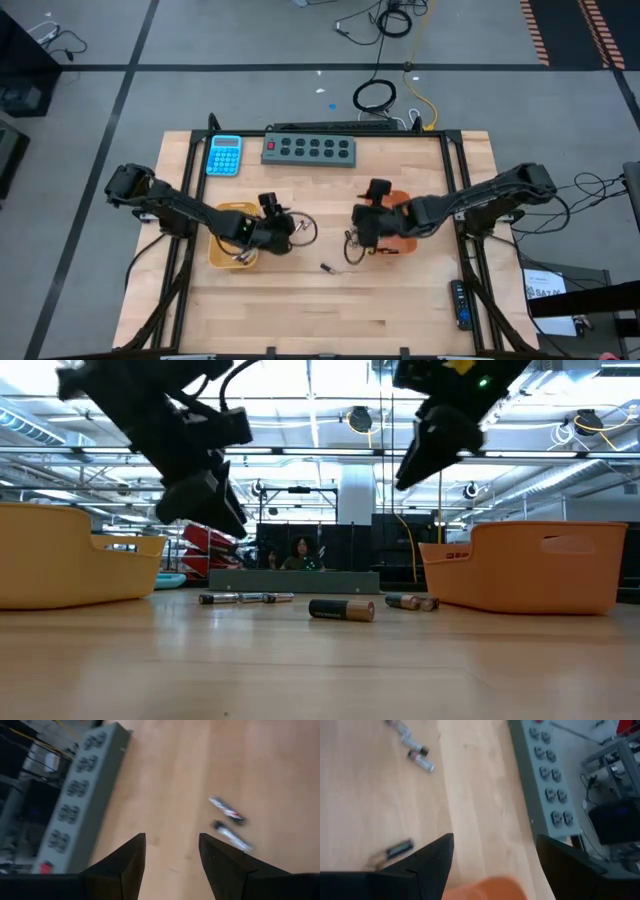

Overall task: Sort batteries
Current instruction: Put the silver battery into the yellow bin

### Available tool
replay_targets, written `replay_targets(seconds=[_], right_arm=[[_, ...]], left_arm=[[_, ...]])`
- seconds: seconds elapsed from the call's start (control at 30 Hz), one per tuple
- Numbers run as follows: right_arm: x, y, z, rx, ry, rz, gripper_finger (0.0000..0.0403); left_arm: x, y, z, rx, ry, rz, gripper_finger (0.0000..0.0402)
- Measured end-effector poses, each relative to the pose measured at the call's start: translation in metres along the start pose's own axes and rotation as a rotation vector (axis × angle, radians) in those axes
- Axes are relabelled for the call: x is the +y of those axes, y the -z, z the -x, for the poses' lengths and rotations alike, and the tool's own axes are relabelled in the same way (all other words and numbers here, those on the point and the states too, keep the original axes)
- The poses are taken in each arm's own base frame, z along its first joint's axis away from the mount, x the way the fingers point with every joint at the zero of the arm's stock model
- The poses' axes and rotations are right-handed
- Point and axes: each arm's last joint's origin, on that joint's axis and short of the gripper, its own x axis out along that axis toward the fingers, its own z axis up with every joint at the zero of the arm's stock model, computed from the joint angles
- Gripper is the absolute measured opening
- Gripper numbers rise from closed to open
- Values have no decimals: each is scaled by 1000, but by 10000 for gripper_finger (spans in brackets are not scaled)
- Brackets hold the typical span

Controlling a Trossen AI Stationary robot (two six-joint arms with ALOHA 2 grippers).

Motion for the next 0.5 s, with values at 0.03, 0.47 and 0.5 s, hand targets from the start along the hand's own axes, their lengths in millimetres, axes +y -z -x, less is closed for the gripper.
replay_targets(seconds=[0.03,0.47,0.5], right_arm=[[-6,-1,-2,-28,-5,-13,274],[-58,32,-42,123,-274,-102,274],[-63,35,-39,209,-290,-98,274]], left_arm=[[6,1,-3,-10,-11,-8,193],[76,7,-37,-59,-35,61,193],[79,7,-39,-64,-43,66,193]])
